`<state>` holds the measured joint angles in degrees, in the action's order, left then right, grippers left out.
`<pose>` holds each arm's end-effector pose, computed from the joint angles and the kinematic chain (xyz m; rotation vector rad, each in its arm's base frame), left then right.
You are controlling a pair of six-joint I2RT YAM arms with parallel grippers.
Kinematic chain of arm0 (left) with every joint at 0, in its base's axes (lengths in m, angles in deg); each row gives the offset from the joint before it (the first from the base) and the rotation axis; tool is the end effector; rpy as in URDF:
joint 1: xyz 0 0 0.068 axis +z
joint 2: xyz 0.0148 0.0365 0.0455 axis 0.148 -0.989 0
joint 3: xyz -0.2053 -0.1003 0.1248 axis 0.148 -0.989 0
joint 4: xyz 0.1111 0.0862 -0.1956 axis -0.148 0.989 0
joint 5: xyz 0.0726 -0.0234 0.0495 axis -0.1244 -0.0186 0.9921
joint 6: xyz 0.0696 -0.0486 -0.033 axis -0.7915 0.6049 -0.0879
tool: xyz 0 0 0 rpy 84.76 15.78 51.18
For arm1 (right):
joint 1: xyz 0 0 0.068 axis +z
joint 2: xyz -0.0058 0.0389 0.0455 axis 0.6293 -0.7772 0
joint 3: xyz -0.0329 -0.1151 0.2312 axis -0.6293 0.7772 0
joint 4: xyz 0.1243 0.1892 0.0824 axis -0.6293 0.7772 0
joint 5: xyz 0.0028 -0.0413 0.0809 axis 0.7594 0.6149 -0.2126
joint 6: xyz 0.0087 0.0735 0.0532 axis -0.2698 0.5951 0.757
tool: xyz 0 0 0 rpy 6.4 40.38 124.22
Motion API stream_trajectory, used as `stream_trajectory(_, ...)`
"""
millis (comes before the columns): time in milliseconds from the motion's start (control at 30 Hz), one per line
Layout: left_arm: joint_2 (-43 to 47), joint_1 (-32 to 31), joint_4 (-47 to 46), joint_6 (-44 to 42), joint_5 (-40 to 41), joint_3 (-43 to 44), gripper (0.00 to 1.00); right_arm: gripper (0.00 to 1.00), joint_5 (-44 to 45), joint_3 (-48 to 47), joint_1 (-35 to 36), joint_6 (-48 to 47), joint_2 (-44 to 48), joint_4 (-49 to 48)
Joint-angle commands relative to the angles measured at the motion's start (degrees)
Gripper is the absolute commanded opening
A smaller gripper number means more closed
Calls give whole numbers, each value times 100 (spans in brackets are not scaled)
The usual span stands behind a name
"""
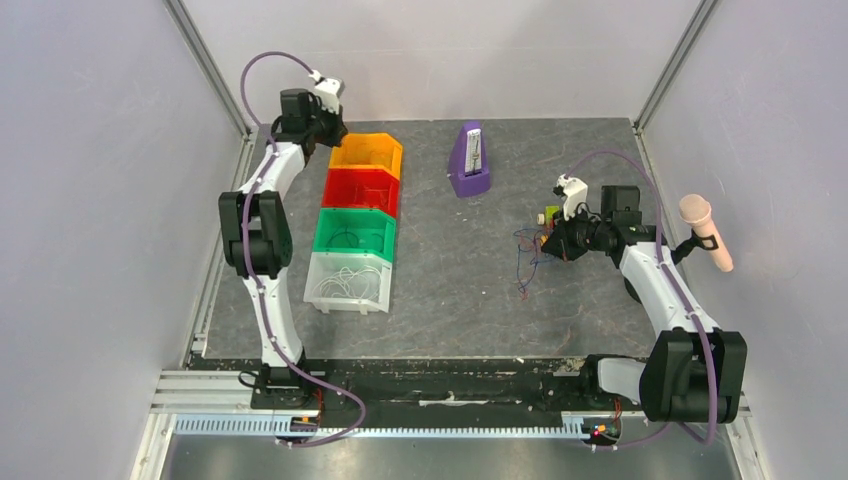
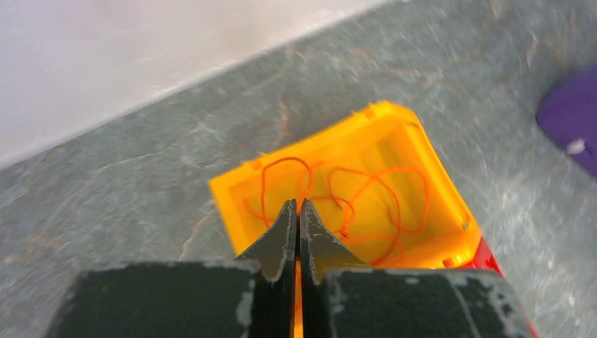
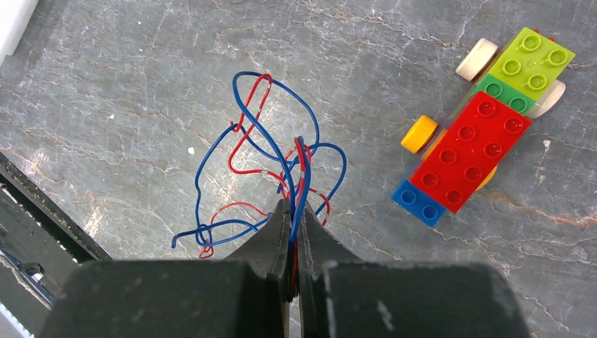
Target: Untangle the cables
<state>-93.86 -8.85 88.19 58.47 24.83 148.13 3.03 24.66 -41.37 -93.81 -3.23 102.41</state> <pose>0.5237 -0.0321 0.2403 0.4148 1.9701 -0.2572 0.2511 0.0380 0.2107 -0.5206 2.2918 0.6325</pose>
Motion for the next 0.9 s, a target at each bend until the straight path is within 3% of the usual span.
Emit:
stream_trajectory(0,173,-156,-127,-1312,-808,-484,2,0,81,-271,18,17,-6,35)
stream_trajectory(133,-2,-223,332,-1688,-821,-363,2,0,79,-249,24,65,-22,8)
stream_trajectory(300,-709,-366,1487,-2178,-420,608,2,0,107,-313,26,92,-69,21)
stream_trajectory(467,-1266,-421,2118,-2241,12,1430,2,0,120,-389,26,91,-107,58)
stream_trajectory(600,-1259,-431,2411,-2238,-20,1571,2,0,98,-385,76,109,-137,24)
stream_trajectory(733,-934,-423,2436,-1852,-165,1666,17,0,46,-354,135,118,-154,-71)
stream_trajectory(867,-548,-430,2510,-1602,-263,1966,45,0,-44,-346,189,110,-186,-171)
